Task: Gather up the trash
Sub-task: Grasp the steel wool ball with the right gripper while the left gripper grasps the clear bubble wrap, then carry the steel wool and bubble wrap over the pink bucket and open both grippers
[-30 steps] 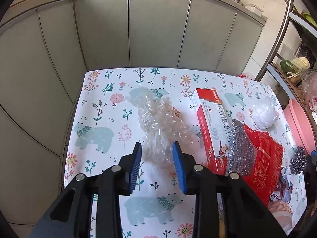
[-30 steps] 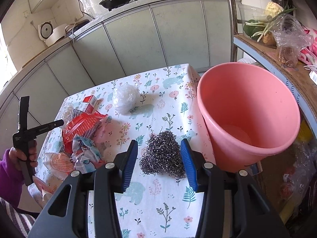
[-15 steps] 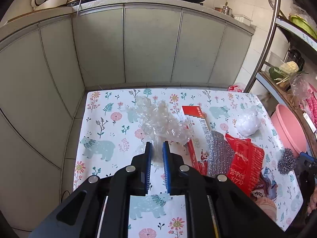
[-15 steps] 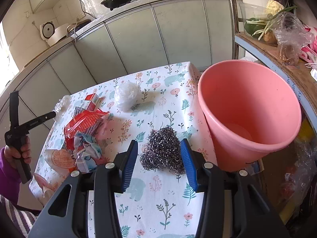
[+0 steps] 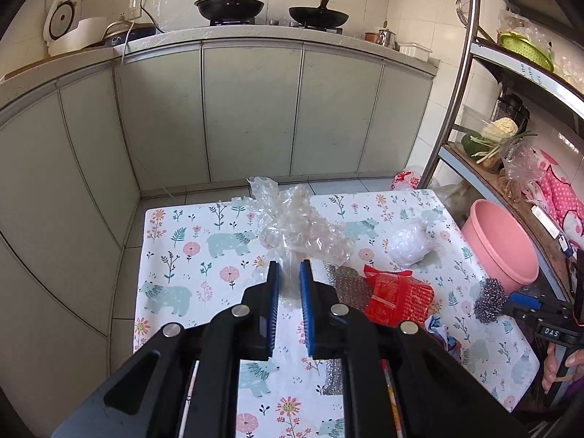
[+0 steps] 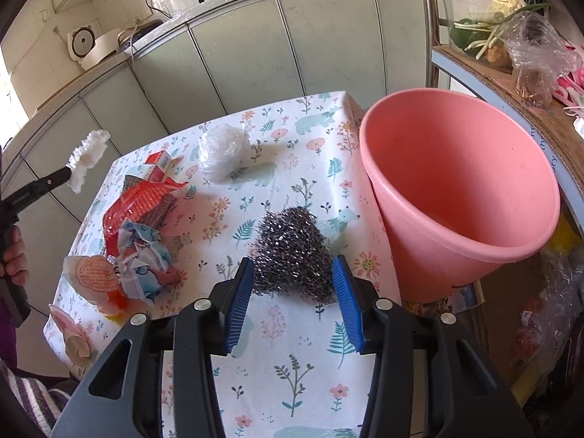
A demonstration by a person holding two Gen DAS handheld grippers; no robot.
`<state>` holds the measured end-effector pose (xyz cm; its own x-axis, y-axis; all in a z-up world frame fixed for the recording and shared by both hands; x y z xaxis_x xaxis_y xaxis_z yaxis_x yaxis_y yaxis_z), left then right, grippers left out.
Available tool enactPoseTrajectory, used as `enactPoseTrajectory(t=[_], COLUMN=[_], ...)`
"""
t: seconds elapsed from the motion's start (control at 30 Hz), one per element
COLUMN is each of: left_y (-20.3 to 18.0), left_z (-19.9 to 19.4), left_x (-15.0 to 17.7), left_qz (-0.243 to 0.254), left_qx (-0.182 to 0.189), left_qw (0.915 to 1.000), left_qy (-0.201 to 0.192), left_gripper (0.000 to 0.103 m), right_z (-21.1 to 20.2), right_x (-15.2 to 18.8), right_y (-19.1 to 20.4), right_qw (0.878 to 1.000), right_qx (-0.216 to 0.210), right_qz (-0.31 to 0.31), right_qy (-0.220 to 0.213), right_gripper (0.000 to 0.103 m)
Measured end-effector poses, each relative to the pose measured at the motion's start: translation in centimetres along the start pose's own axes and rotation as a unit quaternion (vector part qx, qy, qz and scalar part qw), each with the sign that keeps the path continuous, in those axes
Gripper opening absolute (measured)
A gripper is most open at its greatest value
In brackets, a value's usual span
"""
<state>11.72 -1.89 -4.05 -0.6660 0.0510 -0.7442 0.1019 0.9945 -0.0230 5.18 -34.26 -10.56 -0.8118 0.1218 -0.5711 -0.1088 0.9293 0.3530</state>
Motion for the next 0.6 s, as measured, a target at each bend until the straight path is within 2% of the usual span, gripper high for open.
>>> enactPoseTrajectory(t=[0.3, 0.33, 0.37, 0.43, 0.5, 0.6], left_y=[-2.0, -2.2, -2.5, -3.0, -3.5, -4.5], left_z=[-1.0, -1.1, -1.1, -1.3, -1.4, -1.7], left_x=[-0.5, -0.5, -0.5, -0.6, -0.6, -0.8], left_qz=[0.017, 0.019, 0.021, 0.025, 0.028, 0.035], left_qx=[0.012, 0.013, 0.015, 0.017, 0.021, 0.027], left_qw=[0.9997, 0.9997, 0.9996, 0.9995, 0.9993, 0.9989], left_qy=[-0.009, -0.01, -0.011, -0.012, -0.013, -0.017], left_gripper=[0.011, 0.011, 0.011, 0.011, 0.011, 0.011], right_z=[0.4, 0.5, 0.6, 0.5, 0.2, -0.2], right_x=[0.4, 0.5, 0.6, 0.7, 0.7, 0.6], right_y=[0.2, 0.2, 0.3, 0.2, 0.2, 0.1], right_qw=[1.0, 1.0, 1.0, 1.0, 1.0, 1.0], right_qx=[-0.011, -0.01, -0.011, -0.012, -0.018, -0.025], right_qz=[-0.008, -0.011, -0.013, -0.012, -0.011, -0.009], right_qy=[-0.004, -0.002, -0.001, -0.002, -0.007, -0.016], right_gripper=[0.046, 0.042, 0.033, 0.027, 0.016, 0.013])
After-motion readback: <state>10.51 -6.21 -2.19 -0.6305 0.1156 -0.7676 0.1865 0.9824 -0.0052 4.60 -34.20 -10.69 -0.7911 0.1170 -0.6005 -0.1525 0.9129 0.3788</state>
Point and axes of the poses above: each gripper's, at about its wrist camera, not at the fingertips, and z roughly the way its jaws point, y to its left, x to its underside, the point moved 8 cm from there along z, roughly the way its jaws point, and after that the axes turned 5 degrees about -x, right-handed, at the moved point
